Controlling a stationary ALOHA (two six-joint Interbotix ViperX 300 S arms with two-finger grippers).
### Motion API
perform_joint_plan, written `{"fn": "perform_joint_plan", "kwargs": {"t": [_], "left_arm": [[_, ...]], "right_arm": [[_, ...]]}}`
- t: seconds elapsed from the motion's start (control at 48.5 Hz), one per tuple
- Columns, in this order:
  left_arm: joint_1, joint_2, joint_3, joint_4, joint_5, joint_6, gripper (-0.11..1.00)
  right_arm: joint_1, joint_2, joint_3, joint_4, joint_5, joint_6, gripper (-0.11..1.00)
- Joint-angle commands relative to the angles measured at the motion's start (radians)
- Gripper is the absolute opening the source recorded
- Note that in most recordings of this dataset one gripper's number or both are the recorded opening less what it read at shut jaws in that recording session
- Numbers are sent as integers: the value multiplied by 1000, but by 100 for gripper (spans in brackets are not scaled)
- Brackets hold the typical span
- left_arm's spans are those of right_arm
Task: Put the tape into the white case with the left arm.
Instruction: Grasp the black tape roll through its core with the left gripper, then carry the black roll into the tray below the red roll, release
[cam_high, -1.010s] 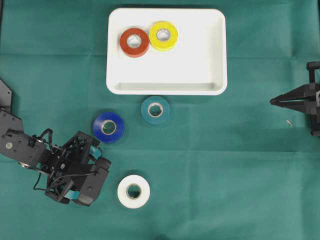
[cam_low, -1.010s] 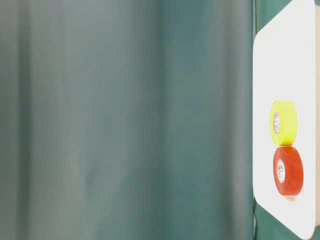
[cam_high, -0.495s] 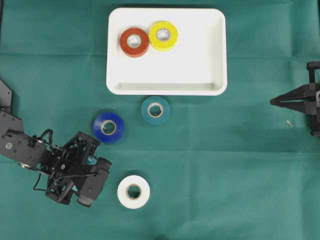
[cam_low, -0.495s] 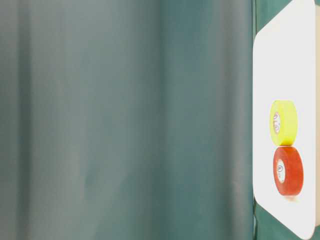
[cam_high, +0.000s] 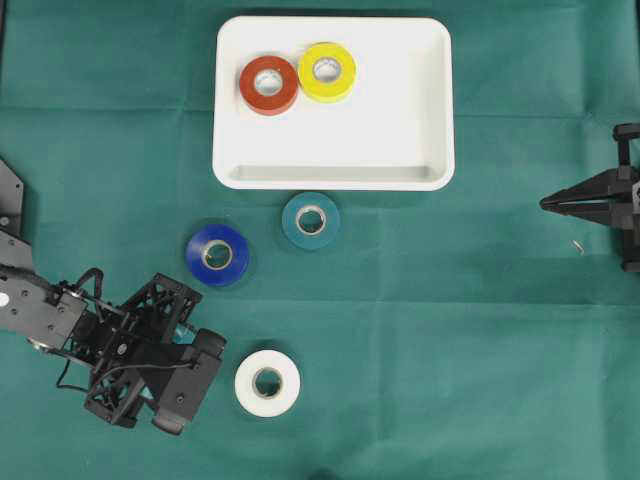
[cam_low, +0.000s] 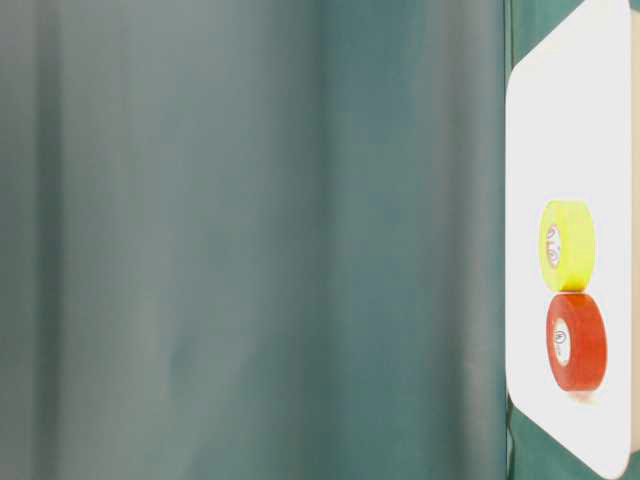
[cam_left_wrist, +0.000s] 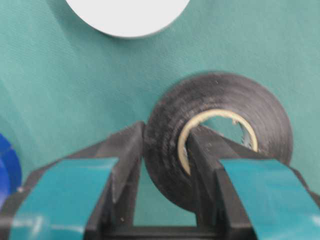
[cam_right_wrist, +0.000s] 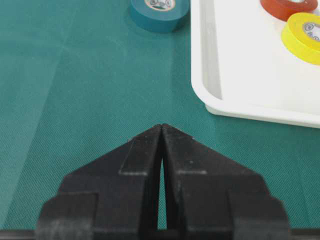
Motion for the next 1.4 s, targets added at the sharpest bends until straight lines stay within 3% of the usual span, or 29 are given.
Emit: {"fn": "perform_joint_plan", "kwargs": {"t": [0.0,0.247,0.474,0.722,0.969,1.381], "left_arm": [[-5,-40,-31,-2,25,0,23],[18,-52,-29,2,29,5,23],[91,-64,-26,3,29,9,23],[209,-98,-26,5,29,21,23],[341,-117,-29,5,28,127,23],[594,-103,-38,5,-43,222,23]], "right_arm": [[-2,12,-9,-2,-11,2,-9],[-2,11,-9,-2,-9,2,-9],[-2,11,-9,-2,-11,2,-9],[0,11,-9,-2,-9,2,-9],[-2,11,2,-2,-31,3,-9],[-2,9,2,-2,-32,3,-9]]}}
